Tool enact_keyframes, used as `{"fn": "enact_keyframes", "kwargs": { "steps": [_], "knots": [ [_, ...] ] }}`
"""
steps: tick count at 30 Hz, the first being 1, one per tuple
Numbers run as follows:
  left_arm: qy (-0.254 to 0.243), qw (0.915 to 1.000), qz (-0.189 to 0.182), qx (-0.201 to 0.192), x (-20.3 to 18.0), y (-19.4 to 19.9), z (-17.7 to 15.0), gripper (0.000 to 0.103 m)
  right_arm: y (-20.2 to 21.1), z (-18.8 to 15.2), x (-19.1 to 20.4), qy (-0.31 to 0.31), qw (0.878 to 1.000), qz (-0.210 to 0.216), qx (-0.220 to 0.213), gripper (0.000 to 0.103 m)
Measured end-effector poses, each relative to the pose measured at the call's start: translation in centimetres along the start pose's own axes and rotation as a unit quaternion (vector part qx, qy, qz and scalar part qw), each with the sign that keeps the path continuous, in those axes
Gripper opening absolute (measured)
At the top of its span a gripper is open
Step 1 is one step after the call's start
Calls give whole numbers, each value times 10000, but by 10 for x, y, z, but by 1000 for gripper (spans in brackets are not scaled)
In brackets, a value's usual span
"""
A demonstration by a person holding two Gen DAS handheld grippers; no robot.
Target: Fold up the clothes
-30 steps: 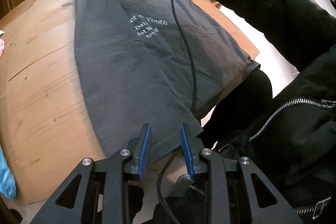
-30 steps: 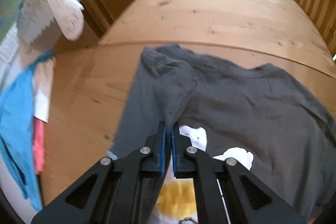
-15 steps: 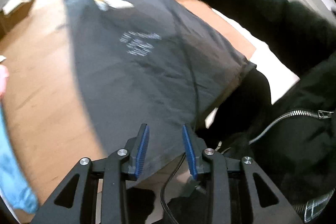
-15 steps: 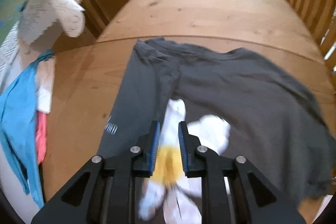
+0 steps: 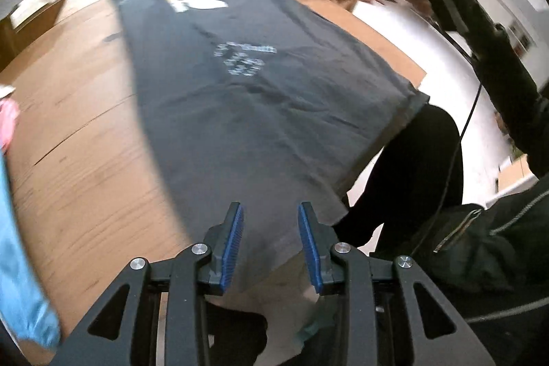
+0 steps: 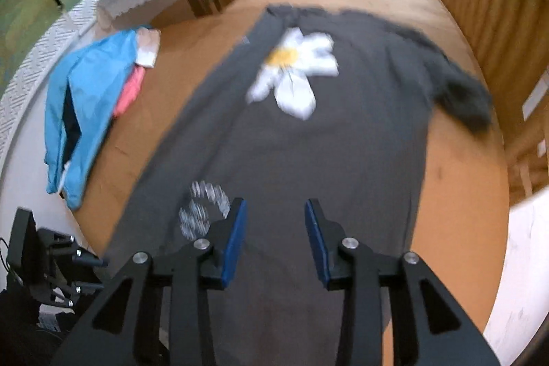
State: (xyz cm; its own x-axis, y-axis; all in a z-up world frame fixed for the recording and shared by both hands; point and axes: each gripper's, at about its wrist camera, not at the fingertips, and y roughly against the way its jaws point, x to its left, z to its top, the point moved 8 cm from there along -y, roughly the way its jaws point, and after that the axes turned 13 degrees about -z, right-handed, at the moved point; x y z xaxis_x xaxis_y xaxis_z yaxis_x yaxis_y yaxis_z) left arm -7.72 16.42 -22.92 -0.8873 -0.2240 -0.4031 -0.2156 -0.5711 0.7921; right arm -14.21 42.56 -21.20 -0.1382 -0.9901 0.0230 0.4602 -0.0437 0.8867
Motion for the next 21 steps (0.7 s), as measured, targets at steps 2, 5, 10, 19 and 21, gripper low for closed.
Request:
{"fn": "enact_keyframes", "kwargs": {
  "steps": [2,5,10,19,21],
  "knots": [
    [-29,10000,-49,75,-2,-13,2,31,-8,-19,-3,-62,9999,-27,136,35],
    [28,9999,-10,170,3,-20,-2,31,-22,-42,-6,-130,9993,-49,359,35],
    [70,9997,165,190,3,-10,0,31,-29,-63,-15,-108,9982,19,583,35],
    [-635,9965,511,189,19,-4,120,32,-26,-27,-68,-423,9988,-215,94,35],
    [-577,9961,643,172,48,-6,155,32,-37,-17,-61,-274,9992,-248,130,35]
  ]
}}
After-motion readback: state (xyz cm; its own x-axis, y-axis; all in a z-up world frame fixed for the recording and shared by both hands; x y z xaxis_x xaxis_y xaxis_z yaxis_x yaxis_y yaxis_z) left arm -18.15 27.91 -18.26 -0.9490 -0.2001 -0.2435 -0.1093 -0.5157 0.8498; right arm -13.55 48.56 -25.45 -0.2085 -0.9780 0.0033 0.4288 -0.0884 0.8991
